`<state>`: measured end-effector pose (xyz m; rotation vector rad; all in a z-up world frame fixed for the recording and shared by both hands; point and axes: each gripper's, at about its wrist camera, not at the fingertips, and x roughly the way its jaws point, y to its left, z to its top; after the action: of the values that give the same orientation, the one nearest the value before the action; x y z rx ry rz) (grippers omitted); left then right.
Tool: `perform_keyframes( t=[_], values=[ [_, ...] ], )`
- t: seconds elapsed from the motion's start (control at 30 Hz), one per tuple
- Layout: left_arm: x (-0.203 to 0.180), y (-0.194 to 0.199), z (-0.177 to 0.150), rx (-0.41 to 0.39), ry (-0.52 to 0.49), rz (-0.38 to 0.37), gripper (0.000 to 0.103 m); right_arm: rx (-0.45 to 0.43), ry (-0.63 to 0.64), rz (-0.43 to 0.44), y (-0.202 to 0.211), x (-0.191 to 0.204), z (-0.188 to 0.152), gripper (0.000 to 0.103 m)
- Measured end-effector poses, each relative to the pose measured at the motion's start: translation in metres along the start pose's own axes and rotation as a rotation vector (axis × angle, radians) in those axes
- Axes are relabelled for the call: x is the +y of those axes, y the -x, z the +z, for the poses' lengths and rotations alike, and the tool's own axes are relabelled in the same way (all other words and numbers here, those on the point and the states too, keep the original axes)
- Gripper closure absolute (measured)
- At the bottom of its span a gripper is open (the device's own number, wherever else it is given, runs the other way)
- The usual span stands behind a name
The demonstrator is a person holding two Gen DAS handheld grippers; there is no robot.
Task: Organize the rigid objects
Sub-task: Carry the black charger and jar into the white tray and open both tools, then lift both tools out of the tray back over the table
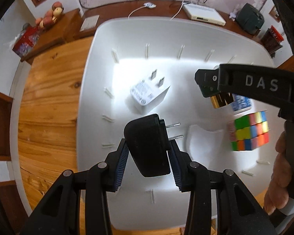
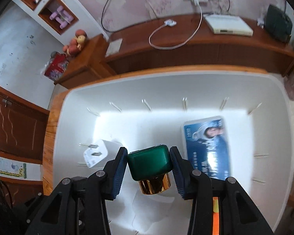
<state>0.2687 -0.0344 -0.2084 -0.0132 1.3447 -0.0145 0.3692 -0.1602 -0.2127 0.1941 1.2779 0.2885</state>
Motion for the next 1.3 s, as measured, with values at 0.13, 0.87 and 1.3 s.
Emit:
perform_keyframes(
  t=[0.13,0.87,1.3],
  values=[
    [-0.001,-0.005,0.0,0.004,-0.01,0.053,0.056,0.043,-0.004,0.007,-0.015,0.002,0.001,0.057],
    [0.019,0.066,-0.036,-0.057,0.016,0.038,0.031,-0.114,0.012,0.078,0.076,0.013,-0.03,0.042],
    [0.012,0.114,-0.07,-0.073,-0.079,-0.016,0.031,-0.241,0.006,0.049,0.154,0.02,-0.1,0.042]
  ],
)
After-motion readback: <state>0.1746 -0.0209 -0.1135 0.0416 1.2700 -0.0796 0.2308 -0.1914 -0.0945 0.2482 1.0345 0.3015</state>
